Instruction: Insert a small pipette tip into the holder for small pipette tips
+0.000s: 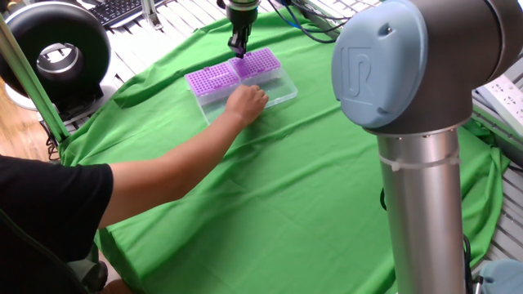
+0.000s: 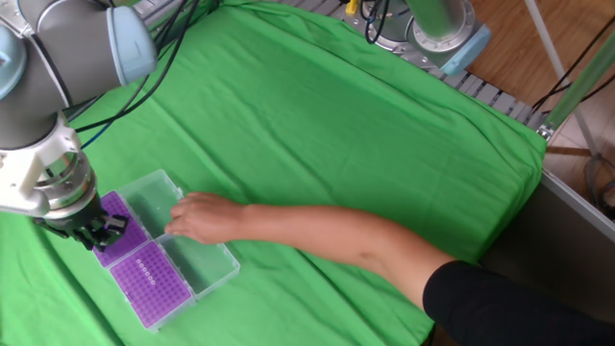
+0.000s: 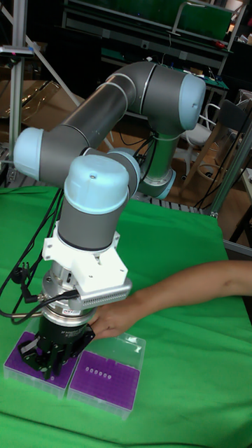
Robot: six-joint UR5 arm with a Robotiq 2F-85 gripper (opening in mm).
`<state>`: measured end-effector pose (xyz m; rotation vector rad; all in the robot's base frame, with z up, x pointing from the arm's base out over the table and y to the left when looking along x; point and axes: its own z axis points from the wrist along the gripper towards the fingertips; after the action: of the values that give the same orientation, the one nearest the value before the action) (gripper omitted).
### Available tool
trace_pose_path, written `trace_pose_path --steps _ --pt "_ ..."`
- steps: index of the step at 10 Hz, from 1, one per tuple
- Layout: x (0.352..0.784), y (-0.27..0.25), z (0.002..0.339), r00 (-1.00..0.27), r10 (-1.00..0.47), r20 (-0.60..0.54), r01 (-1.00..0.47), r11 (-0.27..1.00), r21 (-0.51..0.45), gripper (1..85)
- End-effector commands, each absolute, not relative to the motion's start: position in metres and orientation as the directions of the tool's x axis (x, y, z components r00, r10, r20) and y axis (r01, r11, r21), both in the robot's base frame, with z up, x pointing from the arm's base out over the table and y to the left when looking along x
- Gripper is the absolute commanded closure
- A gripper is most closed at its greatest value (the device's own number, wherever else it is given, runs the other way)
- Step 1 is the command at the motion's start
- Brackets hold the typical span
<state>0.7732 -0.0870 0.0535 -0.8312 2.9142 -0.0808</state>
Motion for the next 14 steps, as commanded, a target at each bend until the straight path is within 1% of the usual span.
trace_pose_path --steps 1,11,12,13,14 --pt "0.777 -0.085 0.051 -0.844 -0.525 -0.112 -0.52 0.851 -0.071 63.3" --pt "0.778 -0.077 0.043 -0.856 -0.502 -0.124 -0.499 0.865 -0.055 64.3" --pt "0.777 -0.076 0.043 -0.862 -0.491 -0.124 -0.489 0.871 -0.048 67.3" --pt "0.777 -0.076 0.043 -0.866 -0.484 -0.125 -0.482 0.875 -0.045 72.3" --pt "0.777 -0.075 0.044 -0.867 -0.481 -0.129 -0.479 0.877 -0.042 73.7"
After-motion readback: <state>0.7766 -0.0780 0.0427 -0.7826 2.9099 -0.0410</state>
